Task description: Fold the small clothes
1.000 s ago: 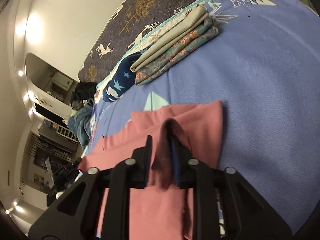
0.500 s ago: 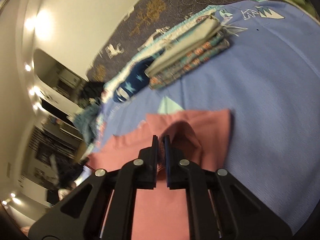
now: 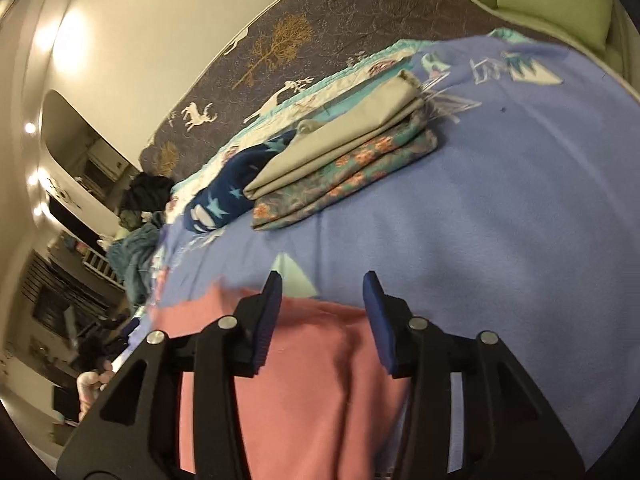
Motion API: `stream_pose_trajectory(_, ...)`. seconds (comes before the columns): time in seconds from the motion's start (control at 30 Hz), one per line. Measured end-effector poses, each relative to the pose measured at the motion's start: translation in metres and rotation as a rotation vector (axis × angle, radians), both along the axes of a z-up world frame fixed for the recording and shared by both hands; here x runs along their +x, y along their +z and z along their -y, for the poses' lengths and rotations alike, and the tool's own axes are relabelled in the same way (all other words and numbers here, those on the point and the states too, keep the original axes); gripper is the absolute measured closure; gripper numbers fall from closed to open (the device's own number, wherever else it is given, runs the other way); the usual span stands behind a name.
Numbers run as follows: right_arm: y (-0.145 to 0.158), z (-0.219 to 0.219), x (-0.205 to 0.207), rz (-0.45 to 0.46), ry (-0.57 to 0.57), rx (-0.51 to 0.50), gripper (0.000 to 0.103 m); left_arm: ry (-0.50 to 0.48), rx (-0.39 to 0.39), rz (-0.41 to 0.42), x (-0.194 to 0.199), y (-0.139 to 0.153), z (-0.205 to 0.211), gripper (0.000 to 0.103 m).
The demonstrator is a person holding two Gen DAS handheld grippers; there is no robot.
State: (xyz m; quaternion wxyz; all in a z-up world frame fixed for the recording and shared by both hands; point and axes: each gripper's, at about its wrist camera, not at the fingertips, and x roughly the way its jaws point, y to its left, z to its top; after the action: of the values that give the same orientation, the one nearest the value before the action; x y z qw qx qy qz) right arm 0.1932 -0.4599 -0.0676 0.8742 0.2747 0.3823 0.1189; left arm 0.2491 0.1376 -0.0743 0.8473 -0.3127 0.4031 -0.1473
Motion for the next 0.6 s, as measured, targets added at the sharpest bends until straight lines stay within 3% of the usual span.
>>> stream_pose_trajectory(0.17,0.003,0.012,-0.004,0.024,-0.018,0.003,0.052,-0.08,0.043,-0.032,-0.003,-0.01,0.009,0.059)
stream_pose_trajectory(0.33,-0.013,-0.012,0.01,-0.061,0.1,-0.05,0.045,-0.123,0.064,-0.081,0.012,-0.025,0.025,0.06)
stream_pose_trajectory(0.37,-0.017,-0.017,0.014,-0.075,0.114,-0.063,0.045,-0.129,0.073,-0.072,0.014,-0.026,0.029,0.075)
stream_pose_trajectory(0.4,-0.021,-0.022,0.017,-0.083,0.118,-0.073,0.045,-0.143,0.084,-0.064,0.016,-0.026,0.032,0.101)
stream_pose_trajectory(0.43,-0.025,-0.027,0.02,-0.082,0.114,-0.091,0.066,-0.156,0.092,-0.052,0.015,-0.024,0.036,0.101)
stream_pose_trajectory(0.47,-0.026,-0.03,0.022,-0.073,0.11,-0.116,0.098,-0.154,0.104,-0.037,0.013,-0.021,0.037,0.101)
stream_pose_trajectory(0.53,-0.025,-0.029,0.02,-0.041,0.032,-0.209,0.098,-0.147,0.182,0.008,0.001,-0.01,0.041,0.101)
stream_pose_trajectory(0.6,-0.023,-0.017,0.013,-0.034,-0.053,-0.218,0.092,-0.135,0.228,0.031,-0.01,-0.003,0.039,0.101)
